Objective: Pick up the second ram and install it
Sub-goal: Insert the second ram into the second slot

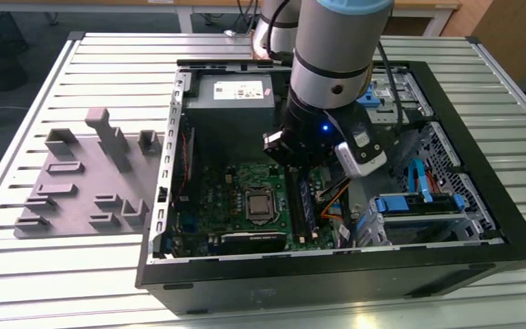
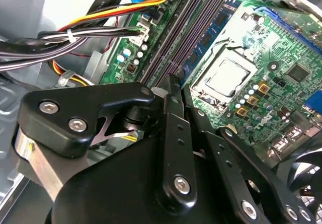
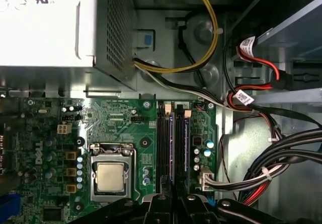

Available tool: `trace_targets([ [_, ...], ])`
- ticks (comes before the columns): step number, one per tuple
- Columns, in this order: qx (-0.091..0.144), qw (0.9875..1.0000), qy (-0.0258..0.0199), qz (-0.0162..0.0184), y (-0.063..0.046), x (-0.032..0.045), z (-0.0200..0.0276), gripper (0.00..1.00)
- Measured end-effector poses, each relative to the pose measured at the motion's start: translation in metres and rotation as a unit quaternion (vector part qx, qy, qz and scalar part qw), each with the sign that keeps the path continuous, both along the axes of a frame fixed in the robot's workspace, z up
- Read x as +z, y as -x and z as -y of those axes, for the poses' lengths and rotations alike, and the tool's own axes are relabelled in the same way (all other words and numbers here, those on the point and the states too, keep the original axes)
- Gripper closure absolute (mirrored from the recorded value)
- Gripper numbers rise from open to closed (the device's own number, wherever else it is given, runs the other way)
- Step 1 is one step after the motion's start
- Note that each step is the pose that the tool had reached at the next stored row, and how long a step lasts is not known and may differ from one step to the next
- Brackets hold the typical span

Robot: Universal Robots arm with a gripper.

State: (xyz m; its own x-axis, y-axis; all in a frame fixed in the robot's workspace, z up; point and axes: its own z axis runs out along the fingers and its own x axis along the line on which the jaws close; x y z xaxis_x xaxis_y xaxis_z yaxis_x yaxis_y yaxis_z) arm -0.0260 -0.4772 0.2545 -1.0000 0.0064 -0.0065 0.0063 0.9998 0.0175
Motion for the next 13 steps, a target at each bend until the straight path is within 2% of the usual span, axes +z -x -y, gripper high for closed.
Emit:
trace_targets([
  [13,-0.005,1.0,0.0001,-0.0001,0.0,-0.0122,0.0016,0.86],
])
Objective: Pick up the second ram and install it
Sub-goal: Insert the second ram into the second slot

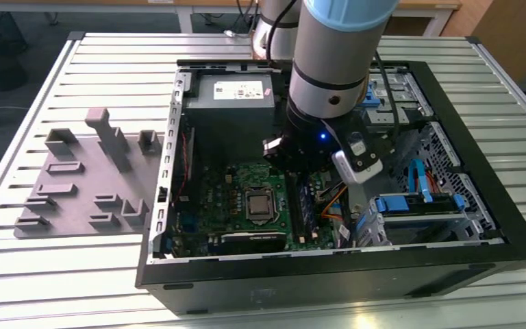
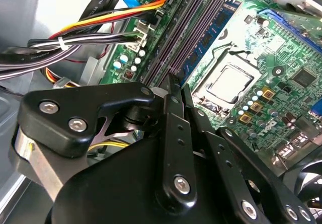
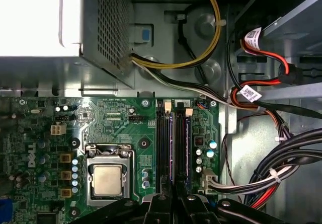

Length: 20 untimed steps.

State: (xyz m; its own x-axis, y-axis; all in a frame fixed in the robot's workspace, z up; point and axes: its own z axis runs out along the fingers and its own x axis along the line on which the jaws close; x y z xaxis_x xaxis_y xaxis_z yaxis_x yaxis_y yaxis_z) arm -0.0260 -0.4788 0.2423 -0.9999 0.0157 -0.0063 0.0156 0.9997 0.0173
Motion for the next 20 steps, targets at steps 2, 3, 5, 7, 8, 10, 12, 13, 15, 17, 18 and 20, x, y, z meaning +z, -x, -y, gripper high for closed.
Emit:
trace_targets([
  [2,0.0,1.0,0.0,0.0,0.0,0.0,0.0001,0.86],
  [3,0.0,1.0,0.0,0.0,0.0,-0.0001,0.0001,0.86],
  [5,0.0,1.0,-0.0001,0.0,0.0,-0.0001,0.0001,0.86],
  [7,0.0,1.0,-0.0001,0.0,0.0,-0.0003,0.0003,0.86],
  [8,0.0,1.0,-0.0002,0.0,0.0,-0.0008,0.0005,0.86],
  [10,0.0,1.0,-0.0001,0.0,-0.0001,-0.0023,0.0012,0.86],
  [12,0.0,1.0,-0.0001,0.0,0.0,-0.0039,0.0017,0.86],
  [13,0.0,1.0,0.0,0.0,0.0,-0.0046,0.0021,0.86],
  [15,0.0,1.0,-0.0001,0.0,0.0,-0.0062,0.003,0.86],
  [17,0.0,1.0,-0.0001,0.0,0.0,-0.0073,0.0033,0.86],
  [18,0.0,1.0,0.0,0.0,0.0,-0.0073,0.0033,0.86],
  [20,0.0,1.0,0.0,0.0,0.0,-0.0074,0.0034,0.86],
])
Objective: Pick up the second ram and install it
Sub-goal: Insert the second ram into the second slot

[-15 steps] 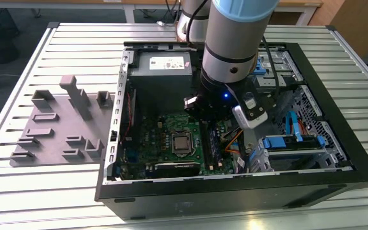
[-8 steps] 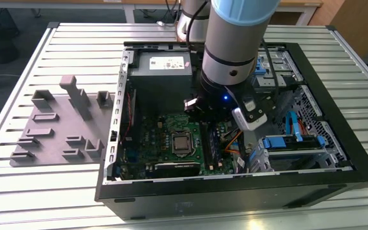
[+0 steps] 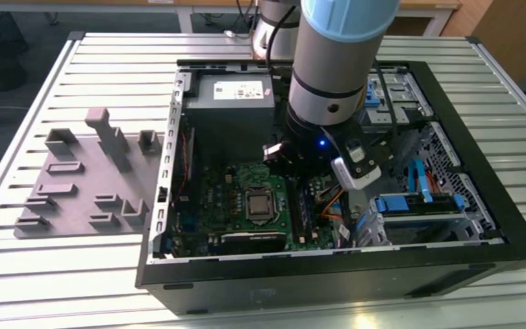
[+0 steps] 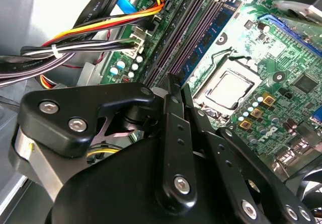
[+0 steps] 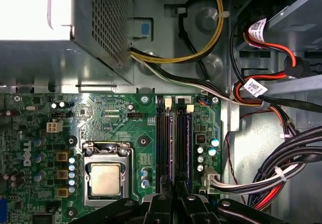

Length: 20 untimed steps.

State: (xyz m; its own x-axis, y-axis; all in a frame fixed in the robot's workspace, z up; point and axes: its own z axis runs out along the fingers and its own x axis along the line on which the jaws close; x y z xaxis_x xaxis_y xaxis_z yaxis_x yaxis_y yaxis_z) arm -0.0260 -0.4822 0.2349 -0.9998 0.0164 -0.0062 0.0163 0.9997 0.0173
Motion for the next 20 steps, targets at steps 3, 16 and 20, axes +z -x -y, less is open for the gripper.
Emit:
trace_targets([
  [3,0.0,1.0,-0.0001,0.0001,0.0,-0.0004,0.0,0.86],
  [16,-0.001,1.0,-0.0004,0.0,0.0,-0.0085,0.0011,0.86],
  [20,-0.004,1.0,-0.0003,0.0,0.002,-0.0116,0.0012,0.86],
])
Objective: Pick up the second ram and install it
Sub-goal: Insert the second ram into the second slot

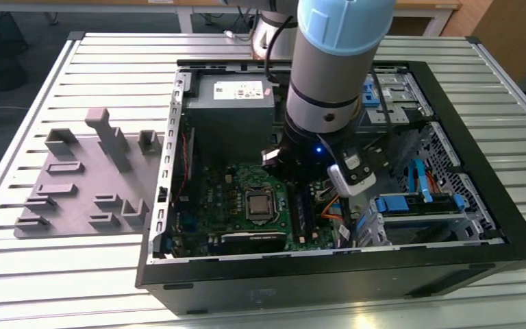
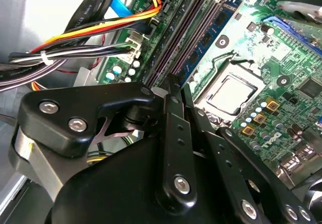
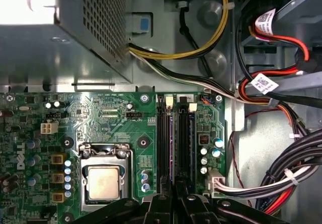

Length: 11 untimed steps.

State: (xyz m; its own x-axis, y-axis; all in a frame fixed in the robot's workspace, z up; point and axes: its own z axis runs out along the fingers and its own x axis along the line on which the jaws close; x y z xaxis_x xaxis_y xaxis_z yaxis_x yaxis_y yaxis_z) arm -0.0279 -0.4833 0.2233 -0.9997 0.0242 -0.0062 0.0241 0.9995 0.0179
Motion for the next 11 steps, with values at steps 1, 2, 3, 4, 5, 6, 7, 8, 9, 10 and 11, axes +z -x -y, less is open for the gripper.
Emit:
trace_targets([
  [1,0.0,1.0,-0.0001,0.0,0.0007,-0.0004,0.0,0.86],
  [2,0.0,1.0,-0.0002,0.0,0.0014,-0.0009,0.0,0.86],
  [3,0.0,1.0,-0.0002,0.0,0.0019,-0.0013,0.0,0.86],
  [4,0.0,1.0,-0.0002,0.0,0.0019,-0.0018,0.0,0.86],
  [5,0.0,1.0,-0.0002,0.0,0.0019,-0.0022,0.0,0.86],
  [6,-0.002,1.0,-0.0002,-0.0001,0.0019,-0.0026,0.0,0.86],
  [7,-0.003,1.0,-0.0002,-0.0001,0.002,-0.0029,0.0,0.86],
  [8,-0.004,1.0,-0.0001,-0.0001,0.002,-0.0029,0.0,0.86],
  [9,-0.005,1.0,-0.0001,-0.0001,0.002,-0.003,0.0,0.86],
  [10,-0.005,1.0,-0.0002,-0.0001,0.002,-0.0032,0.0,0.86],
  [11,-0.005,1.0,-0.0002,-0.0001,0.002,-0.0033,0.0,0.86],
])
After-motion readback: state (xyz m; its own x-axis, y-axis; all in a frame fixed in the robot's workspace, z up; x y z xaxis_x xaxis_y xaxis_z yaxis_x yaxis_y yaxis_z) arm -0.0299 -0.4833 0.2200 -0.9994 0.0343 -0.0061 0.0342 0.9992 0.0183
